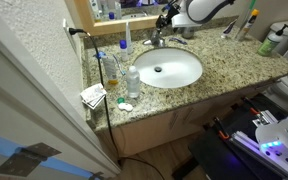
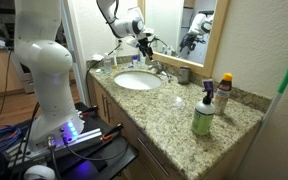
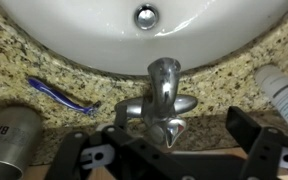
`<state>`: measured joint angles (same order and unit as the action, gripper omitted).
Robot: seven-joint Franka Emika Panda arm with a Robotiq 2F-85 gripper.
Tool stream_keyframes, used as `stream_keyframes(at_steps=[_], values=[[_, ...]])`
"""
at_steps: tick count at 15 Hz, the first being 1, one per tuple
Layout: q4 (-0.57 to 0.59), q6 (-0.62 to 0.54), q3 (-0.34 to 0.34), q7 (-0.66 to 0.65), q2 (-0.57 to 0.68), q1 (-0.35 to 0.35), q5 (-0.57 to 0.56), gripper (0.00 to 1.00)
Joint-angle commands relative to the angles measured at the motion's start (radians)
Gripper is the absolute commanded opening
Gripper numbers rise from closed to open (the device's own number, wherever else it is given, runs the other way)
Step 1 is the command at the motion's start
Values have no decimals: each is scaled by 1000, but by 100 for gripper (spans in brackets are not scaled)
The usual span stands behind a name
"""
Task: Push the faucet handle upwards
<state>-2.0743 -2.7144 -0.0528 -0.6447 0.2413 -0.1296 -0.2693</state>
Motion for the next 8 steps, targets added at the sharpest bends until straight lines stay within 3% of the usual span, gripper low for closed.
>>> stream_keyframes(at_steps=[1, 8], values=[[31, -1, 45, -1, 24, -39, 19, 100], [145, -56, 118, -90, 155, -92, -13, 100]])
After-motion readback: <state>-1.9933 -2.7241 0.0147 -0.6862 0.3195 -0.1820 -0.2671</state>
